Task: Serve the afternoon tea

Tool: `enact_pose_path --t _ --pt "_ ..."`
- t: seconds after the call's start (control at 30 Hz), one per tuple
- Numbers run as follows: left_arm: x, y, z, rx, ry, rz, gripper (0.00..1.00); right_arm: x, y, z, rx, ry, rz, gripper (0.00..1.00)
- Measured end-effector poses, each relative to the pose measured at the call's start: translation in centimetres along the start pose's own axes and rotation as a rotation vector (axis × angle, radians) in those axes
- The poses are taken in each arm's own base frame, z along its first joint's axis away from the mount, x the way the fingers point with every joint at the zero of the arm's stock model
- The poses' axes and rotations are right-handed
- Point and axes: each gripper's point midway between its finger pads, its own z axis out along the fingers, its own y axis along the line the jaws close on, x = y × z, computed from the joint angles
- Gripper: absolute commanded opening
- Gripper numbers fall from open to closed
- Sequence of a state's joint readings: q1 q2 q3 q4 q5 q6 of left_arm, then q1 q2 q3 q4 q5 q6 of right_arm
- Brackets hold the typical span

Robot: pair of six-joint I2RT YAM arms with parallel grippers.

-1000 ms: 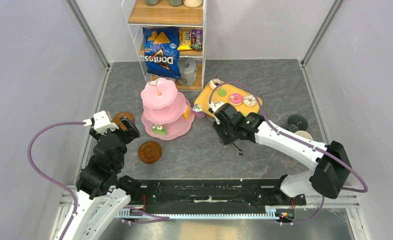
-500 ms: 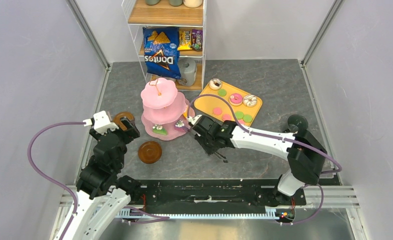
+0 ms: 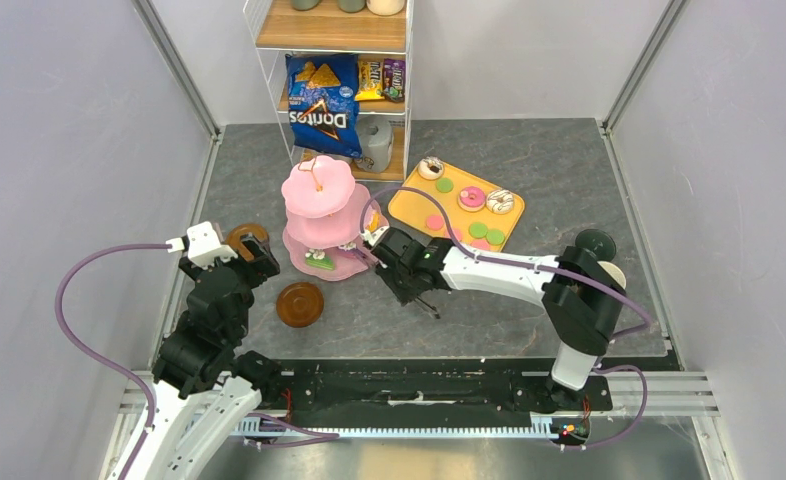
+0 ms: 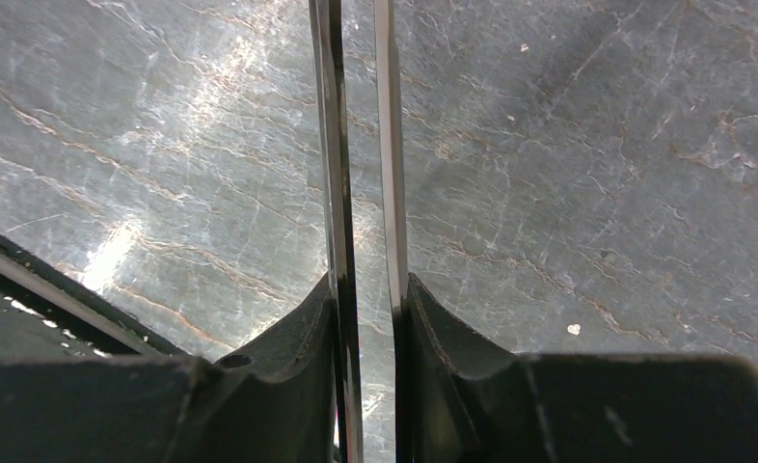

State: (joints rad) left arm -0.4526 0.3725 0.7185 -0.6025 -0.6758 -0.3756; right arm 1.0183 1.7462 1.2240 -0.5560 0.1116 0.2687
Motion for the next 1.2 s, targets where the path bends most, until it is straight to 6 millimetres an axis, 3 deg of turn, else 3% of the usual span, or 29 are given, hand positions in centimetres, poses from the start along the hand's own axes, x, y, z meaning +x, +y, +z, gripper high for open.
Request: enact_pose_path --t 0.23,0.63,0.77,1.0,1.2 --pt "0.0 0.0 0.0 0.0 0.0 0.0 0.9 0.4 0.0 1.1 0.007 0.017 -0.005 0.41" --pt "0.0 0.0 0.0 0.0 0.0 0.0 0.9 0.2 -0.5 0.9 0.03 0.007 -0.006 0.52" --pt "0.0 0.0 0.0 0.0 0.0 0.0 0.9 -0.3 -0.9 -0.5 0.049 -0.018 -0.003 0.53" --pt "0.0 0.0 0.0 0.0 0.0 0.0 0.9 -1.5 -2.6 -4.9 0.093 -0.106 0.018 0.54" --pt "0.0 0.0 0.0 0.0 0.0 0.0 0.9 -0.3 -6.1 -7.0 0.161 -0.099 0.074 0.54"
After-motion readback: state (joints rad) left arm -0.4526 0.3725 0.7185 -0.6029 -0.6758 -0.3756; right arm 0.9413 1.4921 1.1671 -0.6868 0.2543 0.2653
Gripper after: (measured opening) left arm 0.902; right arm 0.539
